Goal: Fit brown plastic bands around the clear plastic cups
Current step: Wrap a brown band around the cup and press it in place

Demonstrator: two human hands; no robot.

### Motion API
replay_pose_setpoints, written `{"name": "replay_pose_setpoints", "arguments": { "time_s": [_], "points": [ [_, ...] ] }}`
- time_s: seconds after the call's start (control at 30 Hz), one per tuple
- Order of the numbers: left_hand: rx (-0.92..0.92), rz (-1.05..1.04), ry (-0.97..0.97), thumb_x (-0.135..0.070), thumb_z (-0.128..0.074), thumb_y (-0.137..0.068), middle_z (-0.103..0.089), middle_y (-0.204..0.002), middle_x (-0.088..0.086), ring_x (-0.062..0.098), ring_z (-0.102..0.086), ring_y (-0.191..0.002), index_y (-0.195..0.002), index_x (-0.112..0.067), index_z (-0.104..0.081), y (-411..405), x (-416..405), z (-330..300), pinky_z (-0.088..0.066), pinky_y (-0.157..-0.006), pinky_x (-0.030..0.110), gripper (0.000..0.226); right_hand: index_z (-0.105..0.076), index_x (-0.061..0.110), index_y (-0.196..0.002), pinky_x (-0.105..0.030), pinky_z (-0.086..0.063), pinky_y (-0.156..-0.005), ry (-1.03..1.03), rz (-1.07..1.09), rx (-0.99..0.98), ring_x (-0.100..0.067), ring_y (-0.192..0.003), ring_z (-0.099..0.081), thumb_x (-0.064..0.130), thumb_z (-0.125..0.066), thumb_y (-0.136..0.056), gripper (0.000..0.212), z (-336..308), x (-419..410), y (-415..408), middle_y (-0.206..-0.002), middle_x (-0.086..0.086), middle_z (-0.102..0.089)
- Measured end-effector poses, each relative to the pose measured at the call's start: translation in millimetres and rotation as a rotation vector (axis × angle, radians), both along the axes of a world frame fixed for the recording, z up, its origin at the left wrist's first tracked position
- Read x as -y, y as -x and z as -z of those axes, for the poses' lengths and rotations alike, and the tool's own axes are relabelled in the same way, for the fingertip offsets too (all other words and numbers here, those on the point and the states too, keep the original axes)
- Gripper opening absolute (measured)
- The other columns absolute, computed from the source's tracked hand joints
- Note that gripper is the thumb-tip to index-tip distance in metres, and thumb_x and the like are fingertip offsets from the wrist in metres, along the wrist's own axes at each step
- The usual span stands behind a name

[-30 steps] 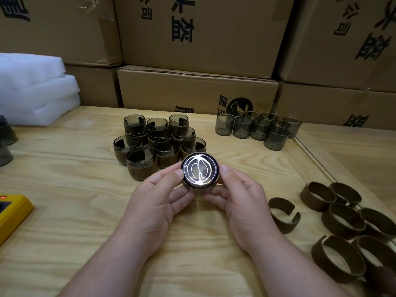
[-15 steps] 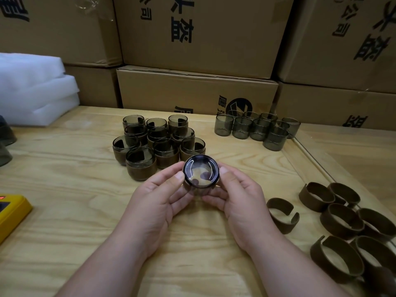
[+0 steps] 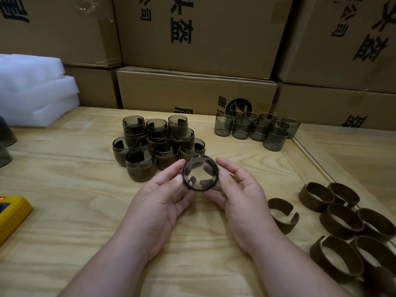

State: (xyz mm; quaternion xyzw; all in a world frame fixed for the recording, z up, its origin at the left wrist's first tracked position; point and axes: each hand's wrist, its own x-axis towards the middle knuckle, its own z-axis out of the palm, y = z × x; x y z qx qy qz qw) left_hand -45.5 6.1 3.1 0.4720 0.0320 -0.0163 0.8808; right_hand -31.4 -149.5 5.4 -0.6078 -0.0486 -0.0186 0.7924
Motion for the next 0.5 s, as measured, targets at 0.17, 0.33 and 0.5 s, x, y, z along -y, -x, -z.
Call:
{"name": "replay_pose_setpoints", "arguments": {
  "time_s": [0.17,0.33,0.5],
  "points": [
    [-0.083,0.054,0.155,-0.036,-0.046,-0.097,-0.072,-0.123,0.021,0.036,-0.072,-0.113,-0.133,-0.013,-0.063,3,0,-6,-0.057,-0.092,0.049,0.047,-0.067,0.043,-0.115,-0.01,-0.052,-0.084,0.363,0.05,0.297,0.003,-0.107,-0.067,0.01,-0.071,-0.093,0.039,4,-11,14,-0.111,0.026,-0.07],
    [-0.062,-0.028,0.156,-0.028,-0.053,-0.092,-0.074,-0.116,0.023,0.038,-0.075,-0.103,-0.128,-0.01,-0.066,3,1,-7,-0.06,-0.086,0.049,0.042,-0.061,0.062,-0.116,-0.009,-0.047,-0.09,0.517,-0.001,0.411,0.003,-0.113,-0.062,0.045,-0.079,-0.075,0.049,1,-12,18,-0.115,0.033,-0.066],
    [-0.061,-0.058,0.052,-0.023,-0.049,-0.102,-0.076,-0.112,0.02,0.035,-0.076,-0.098,-0.126,-0.012,-0.068,5,2,-5,-0.057,-0.092,0.05,0.032,-0.051,0.078,-0.116,-0.009,-0.047,-0.09,0.521,-0.079,0.37,0.004,-0.114,-0.062,0.047,-0.078,-0.074,0.059,1,-15,19,-0.117,0.036,-0.065]
  ]
}}
